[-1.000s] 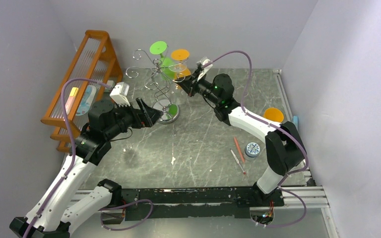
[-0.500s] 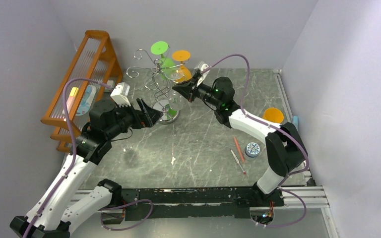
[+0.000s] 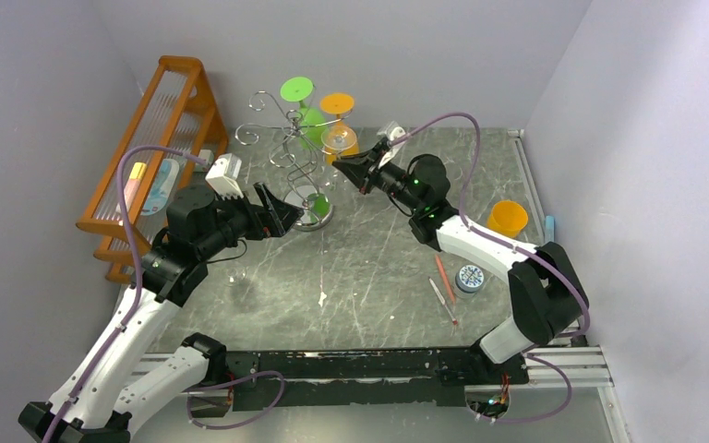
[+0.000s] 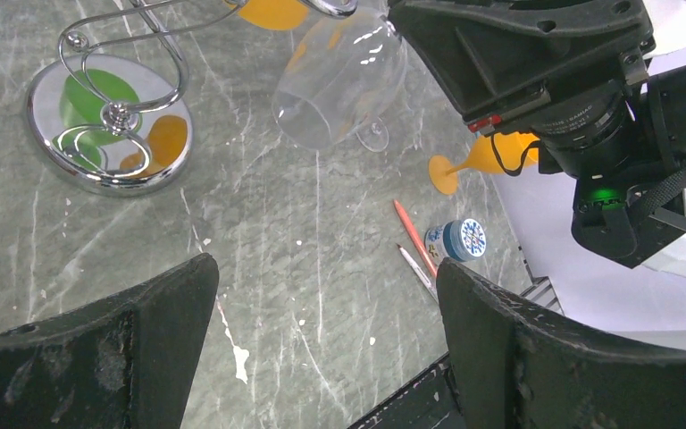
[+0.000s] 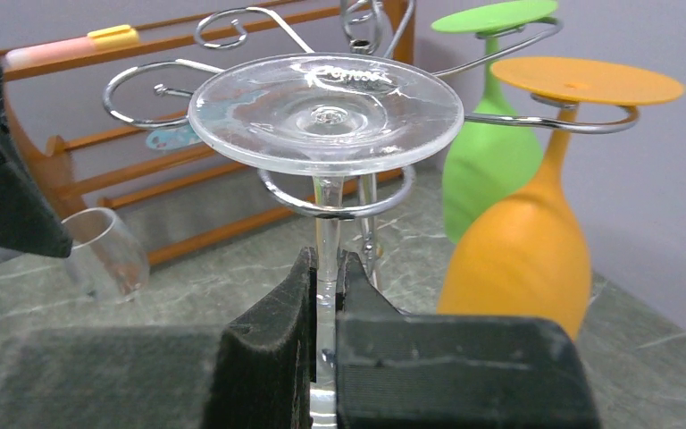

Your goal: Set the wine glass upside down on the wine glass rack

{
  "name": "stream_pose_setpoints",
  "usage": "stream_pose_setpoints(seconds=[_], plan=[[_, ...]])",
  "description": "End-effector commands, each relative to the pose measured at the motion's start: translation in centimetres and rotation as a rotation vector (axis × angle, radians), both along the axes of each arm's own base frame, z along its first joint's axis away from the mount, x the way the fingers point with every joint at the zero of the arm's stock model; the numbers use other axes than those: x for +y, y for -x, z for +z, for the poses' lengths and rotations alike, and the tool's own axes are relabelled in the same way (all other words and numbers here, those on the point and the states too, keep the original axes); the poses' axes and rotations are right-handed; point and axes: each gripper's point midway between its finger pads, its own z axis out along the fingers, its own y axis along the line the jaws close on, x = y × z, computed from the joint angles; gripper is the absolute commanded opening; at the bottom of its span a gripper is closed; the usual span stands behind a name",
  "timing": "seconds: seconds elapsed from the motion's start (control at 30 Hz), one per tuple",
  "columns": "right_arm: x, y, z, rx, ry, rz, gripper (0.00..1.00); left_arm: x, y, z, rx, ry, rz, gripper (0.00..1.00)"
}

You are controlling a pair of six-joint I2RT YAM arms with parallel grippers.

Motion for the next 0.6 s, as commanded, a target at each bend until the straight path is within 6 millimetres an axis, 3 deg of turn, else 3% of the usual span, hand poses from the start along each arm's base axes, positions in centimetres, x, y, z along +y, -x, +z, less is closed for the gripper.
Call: stream_pose_setpoints(seconds=[0.0, 0.57], plan=[[-1.5, -1.5, 2.4, -0.05, -0.052, -0.106, 0.0, 0.4, 0.0, -0.6, 0.016, -0.008, 0.019, 0.95], [-3.1, -6.6, 2.4, -0.034, 0.016, -0.193, 0.0, 0.8, 0.1, -0.6, 0.018, -0.015, 0.036, 0.95]])
